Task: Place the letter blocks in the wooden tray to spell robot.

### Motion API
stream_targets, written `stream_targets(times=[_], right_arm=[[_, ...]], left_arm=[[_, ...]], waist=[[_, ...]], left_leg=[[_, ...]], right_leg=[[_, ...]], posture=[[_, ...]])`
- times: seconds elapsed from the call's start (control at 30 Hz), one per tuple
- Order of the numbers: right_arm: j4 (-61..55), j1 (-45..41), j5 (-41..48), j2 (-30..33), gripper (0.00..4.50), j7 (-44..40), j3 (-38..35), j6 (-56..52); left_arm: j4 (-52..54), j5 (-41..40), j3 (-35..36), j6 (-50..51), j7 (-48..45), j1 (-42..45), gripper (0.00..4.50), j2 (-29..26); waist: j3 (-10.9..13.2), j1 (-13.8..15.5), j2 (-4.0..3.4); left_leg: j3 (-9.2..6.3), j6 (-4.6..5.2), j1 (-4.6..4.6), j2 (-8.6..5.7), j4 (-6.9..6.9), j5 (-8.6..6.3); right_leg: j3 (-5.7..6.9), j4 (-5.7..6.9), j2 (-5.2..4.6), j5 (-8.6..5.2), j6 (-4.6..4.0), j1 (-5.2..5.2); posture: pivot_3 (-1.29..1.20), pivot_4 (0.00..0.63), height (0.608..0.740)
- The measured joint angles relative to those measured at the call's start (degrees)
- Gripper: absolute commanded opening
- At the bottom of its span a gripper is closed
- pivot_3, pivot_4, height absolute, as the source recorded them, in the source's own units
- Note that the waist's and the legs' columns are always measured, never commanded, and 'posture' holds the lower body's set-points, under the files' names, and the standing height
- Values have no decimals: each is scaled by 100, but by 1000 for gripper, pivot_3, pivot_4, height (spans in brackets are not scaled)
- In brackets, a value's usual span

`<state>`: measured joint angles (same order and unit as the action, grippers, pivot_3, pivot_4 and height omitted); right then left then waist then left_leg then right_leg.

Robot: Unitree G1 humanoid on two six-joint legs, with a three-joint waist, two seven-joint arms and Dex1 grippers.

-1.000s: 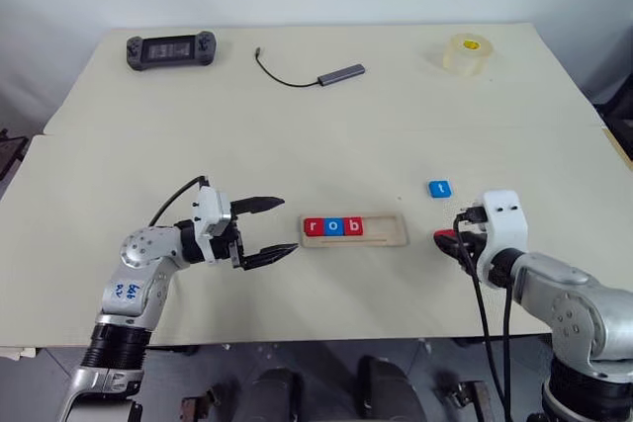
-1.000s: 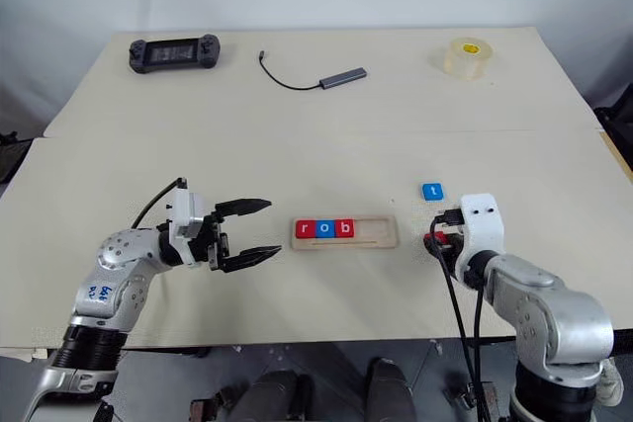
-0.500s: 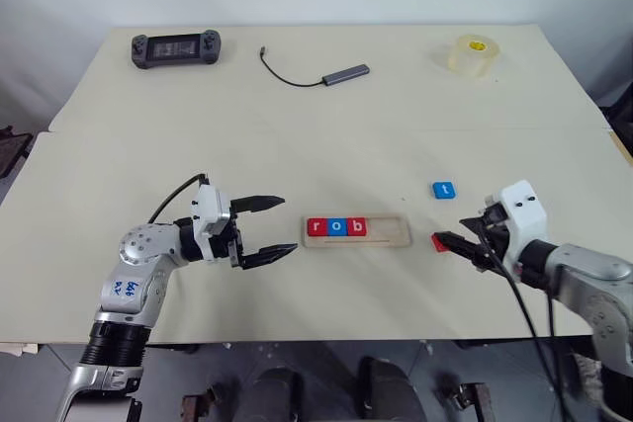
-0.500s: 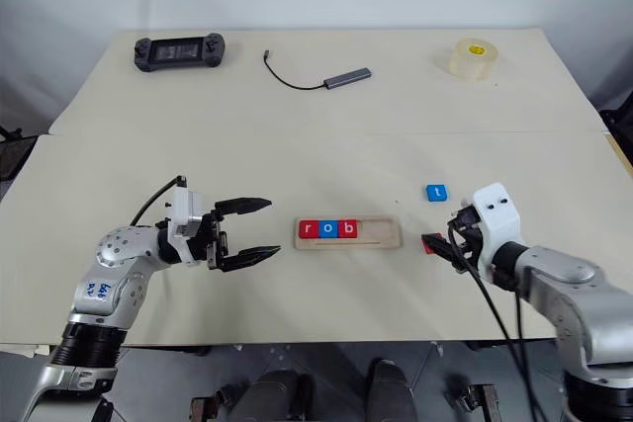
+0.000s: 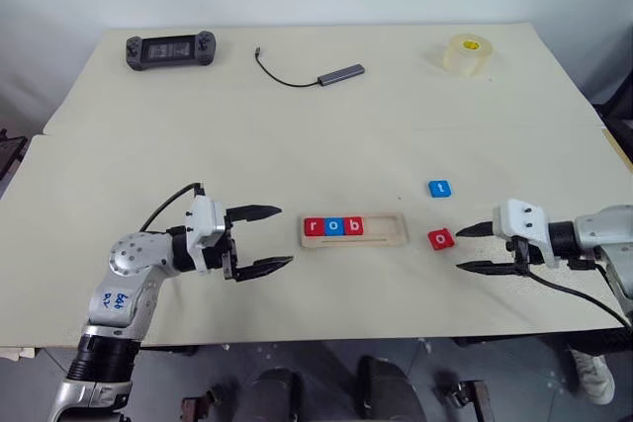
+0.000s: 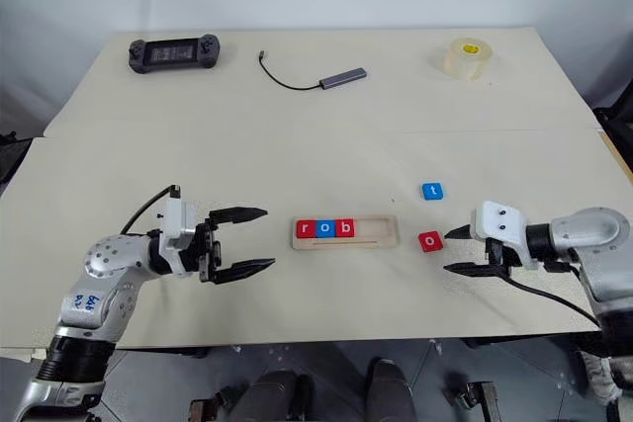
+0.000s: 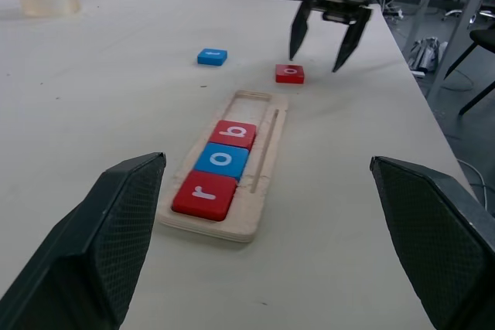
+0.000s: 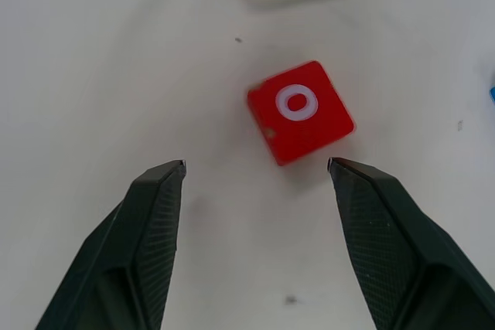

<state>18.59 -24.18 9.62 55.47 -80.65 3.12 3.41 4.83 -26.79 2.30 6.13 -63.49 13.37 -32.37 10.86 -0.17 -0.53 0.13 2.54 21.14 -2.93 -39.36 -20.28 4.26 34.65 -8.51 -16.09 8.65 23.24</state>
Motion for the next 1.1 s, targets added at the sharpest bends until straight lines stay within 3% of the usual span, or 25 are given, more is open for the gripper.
stream_targets(times=[0.37,0.47,0.57,0.6,0.9,1.1], right_arm=[[1733,-1227,-409,-503,3068,-410,484,1156],[1998,-1397,-452,-564,2466,-492,550,1260],[2141,-1481,-479,-599,1515,-552,563,1310],[2161,-1496,-491,-605,1456,-554,563,1318],[2033,-1500,-466,-641,1456,-552,538,1249],[815,-1885,-188,-759,1456,-590,565,-211]], left_arm=[[350,-16,118,146,216,-226,4500,-31],[355,-16,118,149,245,-226,4500,-31],[355,-16,119,149,265,-225,4500,-31],[355,-16,119,149,267,-221,4500,-31],[349,-11,116,146,294,-134,4500,-26],[332,-4,113,138,296,-115,4500,-19]], waist=[[0,4,-2],[0,-1,-2],[0,-2,-2],[0,-1,-3],[3,-2,-8],[8,-11,-20]], left_leg=[[-33,-8,3,3,-28,-5],[-42,-10,-2,5,-35,-6],[-47,-11,-3,5,-41,-6],[-48,-11,-3,5,-42,-7],[-58,-16,-1,5,-49,-9],[-57,-20,1,13,-50,-11]], right_leg=[[26,-6,1,0,-1,-30],[34,-9,2,0,-1,-43],[38,-10,2,0,-1,-48],[38,-9,2,0,-1,-50],[47,-9,2,0,-2,-54],[48,-7,6,-1,-3,-49]], posture=[[0,150,740],[0,150,740],[0,150,740],[0,150,740],[0,150,740],[0,150,740]])
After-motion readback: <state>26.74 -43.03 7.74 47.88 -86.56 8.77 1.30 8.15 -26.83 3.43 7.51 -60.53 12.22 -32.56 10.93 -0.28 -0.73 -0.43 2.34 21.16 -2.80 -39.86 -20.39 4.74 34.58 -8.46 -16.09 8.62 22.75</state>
